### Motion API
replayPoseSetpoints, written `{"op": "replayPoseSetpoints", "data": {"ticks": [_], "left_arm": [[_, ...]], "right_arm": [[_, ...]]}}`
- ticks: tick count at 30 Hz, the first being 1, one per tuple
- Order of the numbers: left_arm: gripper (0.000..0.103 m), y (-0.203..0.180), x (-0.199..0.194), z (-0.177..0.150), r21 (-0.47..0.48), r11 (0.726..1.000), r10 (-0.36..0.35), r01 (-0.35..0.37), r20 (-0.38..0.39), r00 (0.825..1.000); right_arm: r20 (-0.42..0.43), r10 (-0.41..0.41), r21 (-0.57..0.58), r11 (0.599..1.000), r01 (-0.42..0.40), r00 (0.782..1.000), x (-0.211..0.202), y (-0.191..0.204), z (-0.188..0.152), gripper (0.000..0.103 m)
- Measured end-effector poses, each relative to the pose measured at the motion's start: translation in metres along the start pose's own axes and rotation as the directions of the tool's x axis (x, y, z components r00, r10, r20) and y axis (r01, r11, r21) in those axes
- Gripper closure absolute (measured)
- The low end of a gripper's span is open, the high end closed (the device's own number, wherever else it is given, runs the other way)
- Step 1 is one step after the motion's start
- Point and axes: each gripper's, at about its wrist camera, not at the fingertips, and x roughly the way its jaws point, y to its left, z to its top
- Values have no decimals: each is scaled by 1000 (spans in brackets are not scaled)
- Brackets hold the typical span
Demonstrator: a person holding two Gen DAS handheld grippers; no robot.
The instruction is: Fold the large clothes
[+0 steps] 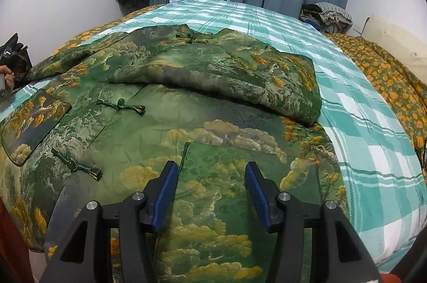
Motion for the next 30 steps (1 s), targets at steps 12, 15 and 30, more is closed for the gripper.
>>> {"op": "replayPoseSetpoints", "data": {"ticks": [12,15,30], "left_arm": [[94,-223,-134,-106,710,699,-286,87,166,944],[94,-267,-151,-169,831,544,-371,117,113,922],[34,-270,-101,-391,988,135,-151,81,-60,987]], "right_arm": [[35,3,55,998,-5,999,-10,-10,4,49],[53,-10,84,996,6,999,-16,-19,5,49],[88,37,271,961,-59,995,-29,-83,3,49]]}}
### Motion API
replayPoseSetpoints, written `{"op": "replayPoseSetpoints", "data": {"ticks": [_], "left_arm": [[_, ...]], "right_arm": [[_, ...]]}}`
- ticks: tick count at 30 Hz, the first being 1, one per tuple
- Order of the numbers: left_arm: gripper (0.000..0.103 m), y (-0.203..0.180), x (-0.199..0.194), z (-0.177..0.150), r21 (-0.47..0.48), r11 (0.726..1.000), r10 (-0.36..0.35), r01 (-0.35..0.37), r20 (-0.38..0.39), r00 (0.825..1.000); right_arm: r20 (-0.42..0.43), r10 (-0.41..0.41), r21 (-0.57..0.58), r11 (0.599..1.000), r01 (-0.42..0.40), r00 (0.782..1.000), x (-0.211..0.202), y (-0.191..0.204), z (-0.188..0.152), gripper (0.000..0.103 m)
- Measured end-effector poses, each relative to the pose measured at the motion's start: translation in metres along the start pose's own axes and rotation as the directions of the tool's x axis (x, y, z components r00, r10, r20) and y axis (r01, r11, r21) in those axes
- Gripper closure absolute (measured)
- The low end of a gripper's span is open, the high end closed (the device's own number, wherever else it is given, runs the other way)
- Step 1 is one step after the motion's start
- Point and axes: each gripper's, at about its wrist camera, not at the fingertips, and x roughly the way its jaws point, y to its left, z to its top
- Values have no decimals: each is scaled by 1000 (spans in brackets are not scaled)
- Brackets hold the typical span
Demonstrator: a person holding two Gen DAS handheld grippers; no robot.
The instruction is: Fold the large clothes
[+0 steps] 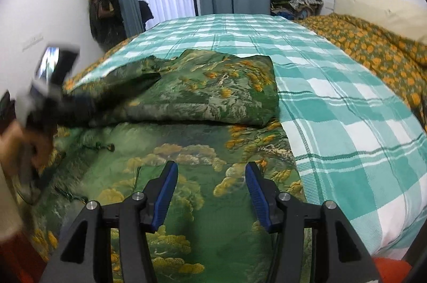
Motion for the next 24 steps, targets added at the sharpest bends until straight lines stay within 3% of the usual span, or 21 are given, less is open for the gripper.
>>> {"op": "replayPoseSetpoints", "data": {"ticks": [1,2,6,10,14,16,18,19,21,24], "left_arm": [[25,1,-5,-6,1,1000,-12,12,6,1000],[22,4,-13,-15,-3,999,-32,32,15,999],[22,13,-29,-42,-34,999,-42,43,14,999],[21,33,-24,-59,-137,990,-43,43,1,999],[21,56,-14,-74,-264,962,-83,74,-23,996],[21,60,-10,-81,-293,952,-97,83,-31,995],[21,61,-7,-88,-307,947,-107,91,-36,994],[21,61,-6,-90,-311,945,-114,98,-34,993],[21,63,-9,-93,-317,942,-127,113,-23,992],[21,67,-10,-94,-328,936,-140,127,-17,990]], "right_arm": [[1,13,15,1000,-13,1000,0,-1,3,49],[3,31,32,999,-31,1000,1,-1,7,49],[-8,174,109,979,-172,985,18,11,40,49],[-118,385,232,907,-352,915,75,45,79,49],[-209,392,235,910,-343,896,133,82,97,49],[-290,401,274,905,-326,869,166,96,96,49],[-310,425,335,886,-321,850,188,104,94,49],[-303,429,343,882,-323,851,191,106,95,50],[-290,409,305,897,-321,865,190,113,107,88],[-193,349,210,928,-309,917,173,115,139,88]]}}
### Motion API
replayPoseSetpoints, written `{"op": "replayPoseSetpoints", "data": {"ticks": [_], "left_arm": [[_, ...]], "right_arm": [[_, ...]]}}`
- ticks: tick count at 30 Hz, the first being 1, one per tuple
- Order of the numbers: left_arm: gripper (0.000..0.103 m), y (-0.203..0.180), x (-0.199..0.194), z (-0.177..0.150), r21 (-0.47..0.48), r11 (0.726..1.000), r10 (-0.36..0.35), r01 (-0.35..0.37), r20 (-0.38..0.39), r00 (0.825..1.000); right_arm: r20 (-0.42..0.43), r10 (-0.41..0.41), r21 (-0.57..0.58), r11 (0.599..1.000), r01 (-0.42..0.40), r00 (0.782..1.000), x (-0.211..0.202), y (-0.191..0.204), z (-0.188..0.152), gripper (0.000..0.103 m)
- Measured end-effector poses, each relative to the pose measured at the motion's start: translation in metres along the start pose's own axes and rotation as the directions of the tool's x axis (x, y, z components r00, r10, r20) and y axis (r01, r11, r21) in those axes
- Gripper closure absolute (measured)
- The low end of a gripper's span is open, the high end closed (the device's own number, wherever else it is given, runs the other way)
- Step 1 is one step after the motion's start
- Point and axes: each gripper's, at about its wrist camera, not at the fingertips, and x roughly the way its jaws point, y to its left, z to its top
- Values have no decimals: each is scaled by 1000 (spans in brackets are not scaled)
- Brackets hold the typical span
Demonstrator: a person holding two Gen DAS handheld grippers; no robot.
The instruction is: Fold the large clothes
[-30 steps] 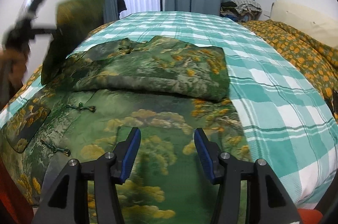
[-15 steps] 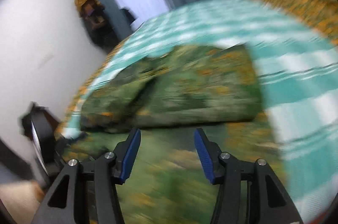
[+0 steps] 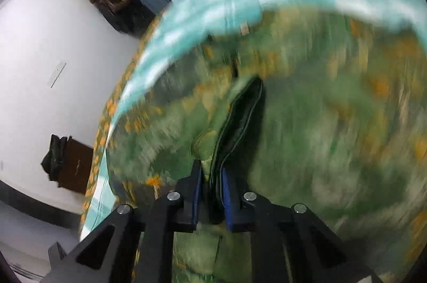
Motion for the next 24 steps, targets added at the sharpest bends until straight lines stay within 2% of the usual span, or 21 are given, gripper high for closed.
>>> {"op": "replayPoseSetpoints", "data": {"ticks": [2,4,6,7,8,9,11,14,15,16,18,19,20,22,24], "left_arm": [[21,-1,0,1,-9,1000,-5,5,-6,1000],[21,0,0,3,-14,1000,-5,5,-19,1000],[21,0,-3,11,-27,999,-20,19,-38,999],[21,1,-6,15,-34,999,-30,29,-42,999],[21,3,-10,22,-44,998,-40,38,-44,998],[21,6,-16,32,-61,997,-54,51,-42,998],[20,14,-25,51,-88,994,-73,70,-32,997],[18,29,-28,87,-125,990,-67,67,-1,998],[18,35,-23,97,-130,990,-62,62,5,998],[18,38,-16,108,-129,990,-57,57,3,998],[19,46,11,131,-128,991,-38,37,-8,999],[20,49,20,135,-133,991,-34,31,-16,999],[27,54,35,140,-144,989,-24,20,-27,999],[35,62,67,141,-160,987,-12,0,-76,997],[40,66,107,135,-138,990,-3,-20,-165,986]], "right_arm": [[37,-49,-49,998,50,998,-5,0,13,88],[33,-112,-79,990,114,993,1,-5,18,88],[-26,-210,-123,971,206,977,26,-12,9,78],[-57,-234,-139,965,224,971,34,-15,4,70],[-85,-240,-152,962,226,967,42,-17,-1,60],[-85,-220,-158,966,205,972,41,-19,-5,58],[-38,-214,-170,964,205,976,26,-18,-8,57],[108,-253,-228,935,272,961,-6,1,-6,57],[160,-237,-283,919,274,958,-15,15,-6,57],[172,-212,-318,912,258,962,-18,22,-6,57],[120,-126,-397,903,164,985,-10,39,-2,57],[86,-115,-409,902,140,990,0,43,0,57],[55,-118,-412,902,130,991,10,43,1,58],[-48,-149,-377,918,120,988,46,33,3,61],[-161,-191,-307,942,134,968,78,8,-1,64]]}}
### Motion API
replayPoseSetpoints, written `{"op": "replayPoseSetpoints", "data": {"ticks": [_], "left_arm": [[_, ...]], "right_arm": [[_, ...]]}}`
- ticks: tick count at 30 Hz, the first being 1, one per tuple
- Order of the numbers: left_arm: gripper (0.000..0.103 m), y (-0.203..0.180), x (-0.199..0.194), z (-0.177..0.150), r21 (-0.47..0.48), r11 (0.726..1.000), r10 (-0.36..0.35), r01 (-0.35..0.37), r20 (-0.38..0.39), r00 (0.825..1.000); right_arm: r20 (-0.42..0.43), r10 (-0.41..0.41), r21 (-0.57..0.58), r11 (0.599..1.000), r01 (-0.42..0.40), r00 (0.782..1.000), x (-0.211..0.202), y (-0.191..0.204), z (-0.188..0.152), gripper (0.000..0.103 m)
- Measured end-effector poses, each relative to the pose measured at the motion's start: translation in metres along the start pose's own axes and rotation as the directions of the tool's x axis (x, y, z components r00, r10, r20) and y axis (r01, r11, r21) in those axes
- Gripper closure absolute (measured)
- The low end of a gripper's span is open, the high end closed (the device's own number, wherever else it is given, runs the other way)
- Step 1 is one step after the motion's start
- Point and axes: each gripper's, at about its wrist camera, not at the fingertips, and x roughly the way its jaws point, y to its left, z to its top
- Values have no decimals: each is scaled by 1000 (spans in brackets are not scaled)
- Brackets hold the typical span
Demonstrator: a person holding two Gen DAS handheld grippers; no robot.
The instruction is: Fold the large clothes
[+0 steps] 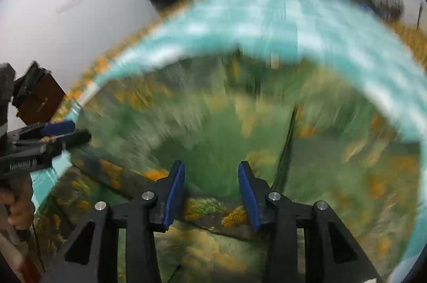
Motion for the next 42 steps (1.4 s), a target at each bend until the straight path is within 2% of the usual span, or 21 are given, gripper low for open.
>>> {"op": "replayPoseSetpoints", "data": {"ticks": [1,4,7,10,12,14,17,19,22,25,26,29,38,42], "left_arm": [[40,0,12,-5,8,1000,3,-2,-18,1000],[39,2,25,-15,-2,1000,-8,8,8,1000],[39,1,24,-18,-3,1000,-10,10,18,1000],[39,-3,12,-14,37,999,6,-6,-3,1000],[40,-6,-4,-1,50,999,16,-15,-11,1000],[38,-6,-21,18,31,1000,0,-1,27,1000],[28,-2,-29,49,-4,1000,-5,6,95,995],[27,0,-21,68,-12,1000,28,-26,126,992],[23,8,12,83,-56,997,63,-57,118,991],[13,23,58,73,-75,995,65,-60,63,996],[13,27,69,65,-62,997,47,-43,72,996],[12,28,70,59,-60,997,49,-42,113,992],[11,23,66,54,-52,997,68,-62,128,989],[8,19,53,47,-16,997,71,-70,115,991]], "right_arm": [[-4,7,17,1000,-7,1000,6,-5,-5,65],[20,10,7,1000,-10,1000,10,-8,-11,65],[36,-1,-20,1000,2,999,9,-6,-18,65],[41,5,-9,1000,-5,999,10,-5,-16,65],[47,12,3,1000,-12,999,8,-7,-17,65],[54,14,5,1000,-15,998,11,-3,-17,65],[58,17,8,1000,-17,998,11,-4,-17,65],[58,17,7,1000,-17,998,12,-4,-17,65],[60,22,10,1000,-23,998,12,-4,-17,65],[65,34,17,999,-35,997,12,-6,-18,65],[67,38,19,999,-39,997,11,-7,-18,65],[71,40,17,999,-41,997,13,-7,-18,65],[88,27,2,1000,-28,996,13,-5,-22,65],[89,26,1,1000,-26,996,13,-5,-22,65]]}}
